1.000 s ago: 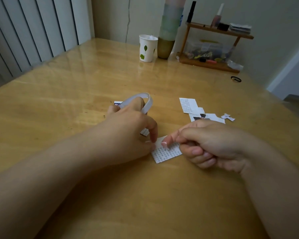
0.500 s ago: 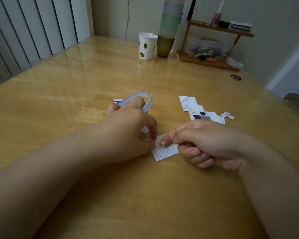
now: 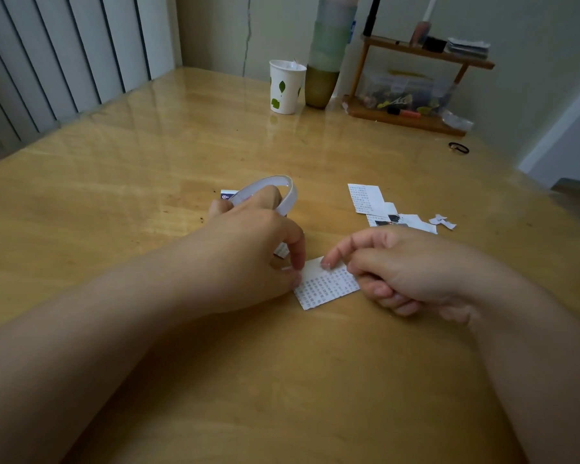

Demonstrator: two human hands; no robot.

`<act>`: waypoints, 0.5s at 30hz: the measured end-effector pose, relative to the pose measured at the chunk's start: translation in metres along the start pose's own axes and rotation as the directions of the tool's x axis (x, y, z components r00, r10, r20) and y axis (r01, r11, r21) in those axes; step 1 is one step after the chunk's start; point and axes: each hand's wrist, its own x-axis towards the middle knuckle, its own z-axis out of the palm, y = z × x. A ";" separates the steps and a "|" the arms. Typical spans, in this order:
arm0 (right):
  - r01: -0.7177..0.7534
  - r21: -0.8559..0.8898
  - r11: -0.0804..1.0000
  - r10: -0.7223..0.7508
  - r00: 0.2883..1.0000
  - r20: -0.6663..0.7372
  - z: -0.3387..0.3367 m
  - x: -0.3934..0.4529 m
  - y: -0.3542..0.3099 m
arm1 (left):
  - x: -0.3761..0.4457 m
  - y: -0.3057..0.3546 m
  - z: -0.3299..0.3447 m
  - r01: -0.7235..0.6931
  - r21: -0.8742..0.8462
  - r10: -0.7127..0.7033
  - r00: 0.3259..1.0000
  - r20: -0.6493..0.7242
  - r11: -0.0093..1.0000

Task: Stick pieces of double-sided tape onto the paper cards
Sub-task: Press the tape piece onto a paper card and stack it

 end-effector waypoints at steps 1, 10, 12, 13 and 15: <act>0.000 -0.004 1.000 0.000 1.000 -0.007 -0.001 0.000 0.000 | 0.000 0.000 0.000 0.000 0.000 0.000 1.000 -0.001 1.000; 0.068 0.043 0.997 -0.068 0.998 0.003 -0.005 -0.004 -0.002 | 0.000 0.001 -0.001 0.010 -0.004 -0.010 1.000 -0.003 1.000; 0.089 0.067 0.994 -0.091 0.996 0.021 -0.006 -0.006 -0.003 | -0.001 0.001 -0.001 0.009 -0.007 -0.009 1.000 0.002 1.000; 0.098 0.076 0.992 -0.100 0.995 0.023 -0.006 -0.006 -0.003 | -0.001 0.001 -0.001 0.009 -0.009 -0.009 1.000 0.005 1.000; 0.122 0.112 0.986 -0.125 0.992 0.014 -0.007 -0.008 -0.004 | 0.000 0.001 -0.001 0.009 -0.014 -0.009 1.000 0.004 1.000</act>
